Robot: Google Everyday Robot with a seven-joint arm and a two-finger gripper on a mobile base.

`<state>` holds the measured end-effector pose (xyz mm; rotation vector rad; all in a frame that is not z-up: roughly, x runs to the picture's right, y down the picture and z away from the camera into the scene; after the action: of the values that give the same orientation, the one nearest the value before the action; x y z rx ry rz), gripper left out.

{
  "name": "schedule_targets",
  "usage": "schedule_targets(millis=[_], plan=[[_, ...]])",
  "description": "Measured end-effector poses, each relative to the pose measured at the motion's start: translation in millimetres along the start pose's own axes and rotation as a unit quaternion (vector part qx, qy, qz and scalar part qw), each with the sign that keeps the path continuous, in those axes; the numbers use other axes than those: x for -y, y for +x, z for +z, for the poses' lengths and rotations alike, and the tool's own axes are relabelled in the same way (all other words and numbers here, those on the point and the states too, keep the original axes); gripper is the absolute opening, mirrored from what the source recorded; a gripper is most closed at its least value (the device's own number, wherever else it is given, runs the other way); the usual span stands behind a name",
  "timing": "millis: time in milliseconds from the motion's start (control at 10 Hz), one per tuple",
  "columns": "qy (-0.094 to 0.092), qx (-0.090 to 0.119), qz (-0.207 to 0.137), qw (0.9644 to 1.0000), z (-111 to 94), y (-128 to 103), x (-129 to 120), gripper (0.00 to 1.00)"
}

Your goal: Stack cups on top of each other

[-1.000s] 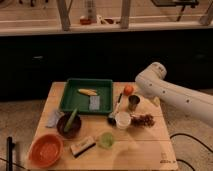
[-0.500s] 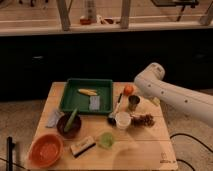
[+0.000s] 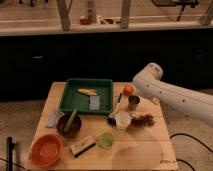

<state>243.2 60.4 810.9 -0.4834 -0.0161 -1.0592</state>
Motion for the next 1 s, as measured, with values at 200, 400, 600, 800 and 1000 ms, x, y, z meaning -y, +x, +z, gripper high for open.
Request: schedule_targets(millis=[200, 400, 600, 800, 1000], plan=[[-0.002, 0.001, -0.004, 1.0, 1.0, 0.1, 0.5, 0.8], [0.014, 0.013, 0.006, 0.9998, -0.2, 0.7, 1.8, 0.8], [0.038, 0.03, 0.006, 0.9988, -0.5, 0.3, 6.8, 0.8], [0.047, 0.041, 0.001, 0.998, 0.5, -0.8, 14.0, 0.8], [0.048, 0.053, -0.004, 0.9974, 4.0, -2.5, 17.4, 0.8]])
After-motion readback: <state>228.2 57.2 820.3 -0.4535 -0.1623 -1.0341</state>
